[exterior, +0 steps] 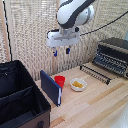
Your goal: Gently stretch your hand towards the oven tray's handle, obtaining a firm grip, and draw it cautiously out of the oven. Transition your grip to the hot dog bowl, gingerly seizing the edge, and elevate it from the surface. Hover the bowl over the tray, delicately lower it, and temper your grip, establishing the bowl's equilibrium.
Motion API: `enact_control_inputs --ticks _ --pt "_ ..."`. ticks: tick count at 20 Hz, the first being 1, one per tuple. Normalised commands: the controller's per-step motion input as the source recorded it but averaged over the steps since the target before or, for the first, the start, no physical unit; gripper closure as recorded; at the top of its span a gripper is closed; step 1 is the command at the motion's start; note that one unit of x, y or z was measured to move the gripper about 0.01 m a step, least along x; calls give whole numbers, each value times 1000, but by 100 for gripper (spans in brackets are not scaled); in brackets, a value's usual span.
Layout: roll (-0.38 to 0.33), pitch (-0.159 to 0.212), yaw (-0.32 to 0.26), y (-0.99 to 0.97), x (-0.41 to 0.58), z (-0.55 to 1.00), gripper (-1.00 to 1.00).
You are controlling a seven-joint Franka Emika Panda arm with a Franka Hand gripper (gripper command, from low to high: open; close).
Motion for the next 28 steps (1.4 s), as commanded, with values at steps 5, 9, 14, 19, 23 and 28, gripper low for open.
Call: enact_control_inputs --ticks 5,9,14,19,23,28 --pt "-340 8 90 78 67 35 -100" --pt "-375 0 83 11 52 9 -100" --pt "-375 0 85 1 35 0 -100" --pt "-375 0 110 0 40 0 -100" --pt "-375 0 112 0 17 0 -100" --pt "-375 1 112 0 0 0 -100"
